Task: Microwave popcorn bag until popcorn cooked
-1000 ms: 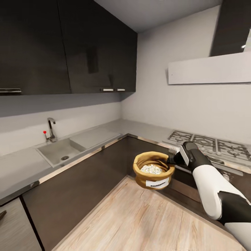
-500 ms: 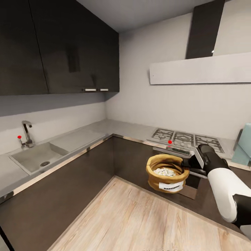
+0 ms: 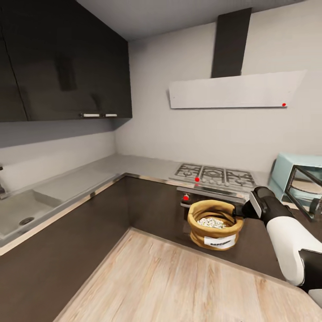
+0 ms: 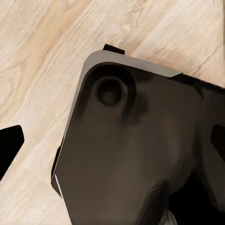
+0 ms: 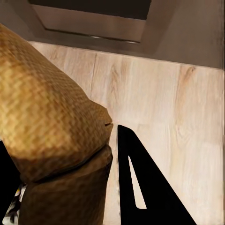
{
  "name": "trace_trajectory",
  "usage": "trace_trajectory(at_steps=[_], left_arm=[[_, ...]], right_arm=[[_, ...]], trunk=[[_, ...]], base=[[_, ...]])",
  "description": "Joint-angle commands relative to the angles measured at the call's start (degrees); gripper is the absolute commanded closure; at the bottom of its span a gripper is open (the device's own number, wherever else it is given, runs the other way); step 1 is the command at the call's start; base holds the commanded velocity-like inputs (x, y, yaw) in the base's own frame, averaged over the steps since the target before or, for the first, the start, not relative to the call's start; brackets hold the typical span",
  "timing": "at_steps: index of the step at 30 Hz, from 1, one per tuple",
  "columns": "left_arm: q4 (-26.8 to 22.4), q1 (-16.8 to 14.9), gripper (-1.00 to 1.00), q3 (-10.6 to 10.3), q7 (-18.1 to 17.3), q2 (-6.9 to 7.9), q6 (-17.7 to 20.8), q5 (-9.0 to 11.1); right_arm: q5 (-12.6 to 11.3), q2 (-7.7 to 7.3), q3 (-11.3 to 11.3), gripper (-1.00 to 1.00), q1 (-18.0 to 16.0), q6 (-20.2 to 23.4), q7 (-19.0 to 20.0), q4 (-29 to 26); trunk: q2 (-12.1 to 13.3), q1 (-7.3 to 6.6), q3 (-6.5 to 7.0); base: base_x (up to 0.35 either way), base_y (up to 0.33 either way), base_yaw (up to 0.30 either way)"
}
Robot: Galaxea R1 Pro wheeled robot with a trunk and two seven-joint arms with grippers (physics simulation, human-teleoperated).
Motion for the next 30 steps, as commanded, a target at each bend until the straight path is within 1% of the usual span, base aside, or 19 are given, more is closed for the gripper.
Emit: trace_trajectory(at_steps=[1,4,24,26,30], left_arm=[[0.0,0.0,-1.00,0.1,0.2,-0.02,-0.1,0.2],[0.0,0.0,-1.00,0.0,0.2,-0.02,-0.1,0.2],[0.0,0.0,-1.00,0.0,0.1,-0.02,-0.1,0.1],[0.0,0.0,-1.00,0.0,0.1,-0.05,-0.1,0.1],[0.0,0.0,-1.00,0.1,0.1,-0.07,-0.1,0.1]], right_arm=[[0.6,0.01,-0.3,1.00,0.0,0.3,0.5,0.0],[0.6,-0.24,-0.3,1.00,0.0,0.6,0.5,0.0],[0.6,-0.28,-0.3,1.00,0.0,0.6,0.5,0.2],[0.6,-0.28,-0.3,1.00,0.0,0.6,0.5,0.2],[0.6,-0.28,-0.3,1.00,0.0,0.6,0.5,0.2]], trunk=[[-0.1,0.00,-0.08],[-0.1,0.00,-0.08],[-0.1,0.00,-0.08],[-0.1,0.00,-0.08],[-0.1,0.00,-0.08]], base=[[0.000,0.000,-0.290],[0.000,0.000,-0.290],[0.000,0.000,-0.290],[-0.104,0.000,-0.290],[-0.300,0.000,-0.290]])
